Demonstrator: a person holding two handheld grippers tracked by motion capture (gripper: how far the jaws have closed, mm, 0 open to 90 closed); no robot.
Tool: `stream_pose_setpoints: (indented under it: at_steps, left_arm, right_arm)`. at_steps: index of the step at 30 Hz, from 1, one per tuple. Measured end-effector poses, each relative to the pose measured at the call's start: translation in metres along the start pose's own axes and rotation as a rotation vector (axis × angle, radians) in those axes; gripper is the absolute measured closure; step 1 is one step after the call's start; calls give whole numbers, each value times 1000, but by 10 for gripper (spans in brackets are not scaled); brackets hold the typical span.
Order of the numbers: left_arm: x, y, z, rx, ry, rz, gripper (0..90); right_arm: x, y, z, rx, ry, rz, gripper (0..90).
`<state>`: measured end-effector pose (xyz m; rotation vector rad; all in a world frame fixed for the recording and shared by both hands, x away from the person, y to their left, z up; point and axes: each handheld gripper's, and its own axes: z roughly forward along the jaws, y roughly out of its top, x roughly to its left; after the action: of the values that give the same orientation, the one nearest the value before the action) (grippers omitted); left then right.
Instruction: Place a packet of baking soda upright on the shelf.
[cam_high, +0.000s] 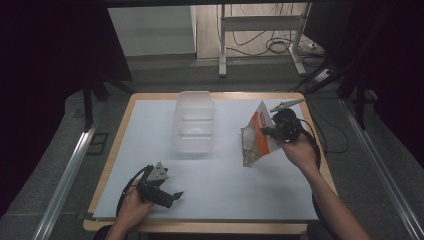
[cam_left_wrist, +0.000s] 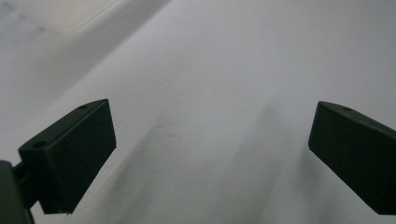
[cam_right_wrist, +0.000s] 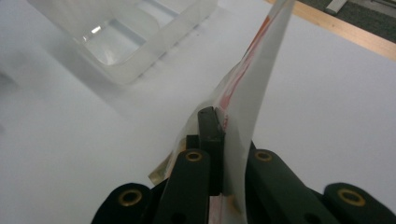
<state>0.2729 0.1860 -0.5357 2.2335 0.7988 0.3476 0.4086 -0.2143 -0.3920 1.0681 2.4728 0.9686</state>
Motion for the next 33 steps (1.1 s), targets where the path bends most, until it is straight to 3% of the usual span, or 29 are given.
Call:
stream_pose_setpoints:
  at_steps: [20,29,33]
  left_arm:
    - [0,0,0,3,0,2,10]
    - [1,0,-1,-2,1,5,10]
    - [1,0,-1,-7,0,3,10]
  right_arm:
    - [5,44,-3,-20,-20,-62,889]
    - [14,65,1,-30,-2,-95,889]
    - [17,77,5,-50,36,-88,889]
